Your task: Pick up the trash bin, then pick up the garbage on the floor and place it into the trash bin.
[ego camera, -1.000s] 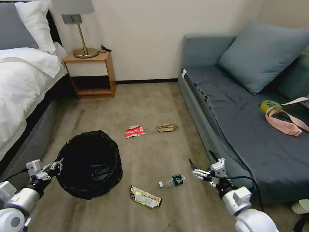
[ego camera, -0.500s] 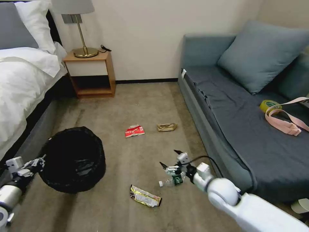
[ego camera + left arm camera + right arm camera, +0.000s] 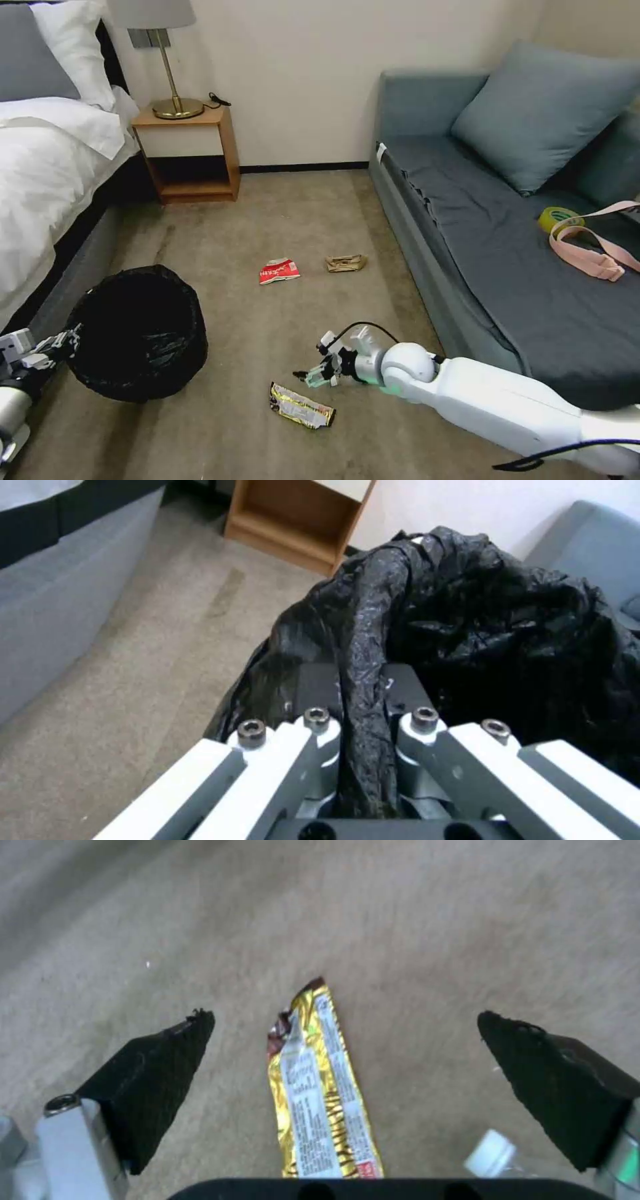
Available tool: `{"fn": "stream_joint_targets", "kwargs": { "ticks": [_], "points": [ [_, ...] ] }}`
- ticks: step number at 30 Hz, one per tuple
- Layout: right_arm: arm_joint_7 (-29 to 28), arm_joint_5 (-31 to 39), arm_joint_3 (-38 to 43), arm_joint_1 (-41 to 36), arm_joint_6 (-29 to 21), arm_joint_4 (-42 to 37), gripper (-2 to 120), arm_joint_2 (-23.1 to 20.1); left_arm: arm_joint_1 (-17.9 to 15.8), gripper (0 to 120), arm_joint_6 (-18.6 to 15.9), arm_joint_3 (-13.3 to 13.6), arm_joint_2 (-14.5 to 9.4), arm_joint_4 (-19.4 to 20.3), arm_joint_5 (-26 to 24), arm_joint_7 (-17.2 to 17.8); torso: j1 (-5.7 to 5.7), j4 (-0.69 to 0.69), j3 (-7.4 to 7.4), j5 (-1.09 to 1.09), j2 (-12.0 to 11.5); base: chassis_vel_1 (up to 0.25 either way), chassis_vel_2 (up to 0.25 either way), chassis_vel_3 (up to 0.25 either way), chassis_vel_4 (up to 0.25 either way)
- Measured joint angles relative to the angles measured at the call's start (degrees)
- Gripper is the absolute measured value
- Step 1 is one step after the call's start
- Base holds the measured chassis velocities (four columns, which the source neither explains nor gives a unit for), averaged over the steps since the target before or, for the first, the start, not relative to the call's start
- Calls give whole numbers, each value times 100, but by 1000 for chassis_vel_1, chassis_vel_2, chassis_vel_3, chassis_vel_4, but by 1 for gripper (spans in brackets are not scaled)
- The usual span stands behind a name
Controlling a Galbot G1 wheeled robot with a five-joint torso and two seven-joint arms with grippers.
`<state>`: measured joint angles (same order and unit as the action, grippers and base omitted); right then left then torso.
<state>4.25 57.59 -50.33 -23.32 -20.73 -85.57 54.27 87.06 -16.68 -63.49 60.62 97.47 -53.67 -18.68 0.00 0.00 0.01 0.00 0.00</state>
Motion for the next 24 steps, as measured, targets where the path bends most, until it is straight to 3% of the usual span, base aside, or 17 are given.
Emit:
{"fn": "stream_joint_targets", "kwargs": {
  "ticks": [8,24],
  "points": [
    [443,146,-377,89,-130,787,100,452,-96,5,6,102,-4,-98,-1,-45,0,0,0,0,0,0,0,0,0],
    [809,-394,-484,-261,155,2353,100,1477,-50,5,86,60,-55,-233,-4,-201,0,0,0,0,0,0,0,0,0]
  ]
}}
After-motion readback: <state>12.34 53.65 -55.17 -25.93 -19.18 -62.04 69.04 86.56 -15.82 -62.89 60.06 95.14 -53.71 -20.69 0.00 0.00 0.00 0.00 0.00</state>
